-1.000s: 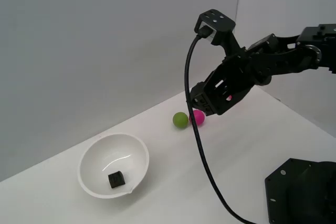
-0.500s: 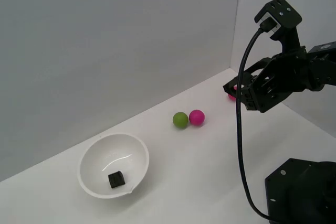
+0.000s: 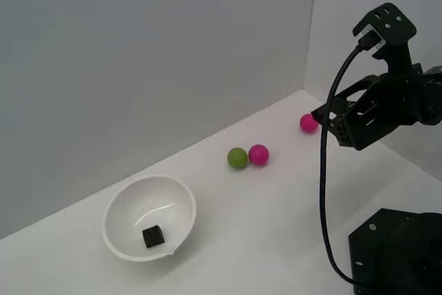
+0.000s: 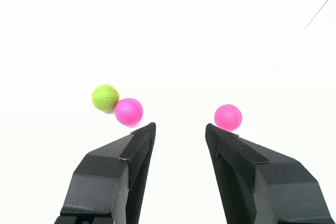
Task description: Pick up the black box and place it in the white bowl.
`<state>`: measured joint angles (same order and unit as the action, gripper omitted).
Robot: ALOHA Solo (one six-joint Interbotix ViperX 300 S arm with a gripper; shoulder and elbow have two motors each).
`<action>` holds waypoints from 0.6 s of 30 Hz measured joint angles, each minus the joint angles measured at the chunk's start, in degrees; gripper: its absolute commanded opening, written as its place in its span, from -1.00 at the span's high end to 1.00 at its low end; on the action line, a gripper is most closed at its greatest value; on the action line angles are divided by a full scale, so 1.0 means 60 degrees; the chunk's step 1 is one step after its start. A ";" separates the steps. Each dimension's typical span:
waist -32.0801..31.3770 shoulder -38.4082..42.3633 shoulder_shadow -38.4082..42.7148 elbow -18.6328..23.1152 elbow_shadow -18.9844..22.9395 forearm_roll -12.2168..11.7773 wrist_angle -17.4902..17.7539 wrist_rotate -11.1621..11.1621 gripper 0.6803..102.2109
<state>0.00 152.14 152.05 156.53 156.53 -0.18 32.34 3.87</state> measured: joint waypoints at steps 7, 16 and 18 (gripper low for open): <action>0.0000 0.0835 0.0820 0.0234 0.0205 0.0000 -0.0454 0.0000 -0.02; 0.0161 0.1523 0.1494 0.0352 0.0352 -0.0088 -0.0352 0.0000 -0.02; 0.0161 0.1538 0.1509 0.0337 0.0366 -0.0088 -0.0352 0.0000 -0.02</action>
<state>0.97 161.37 161.10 158.55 158.73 -0.70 30.23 3.87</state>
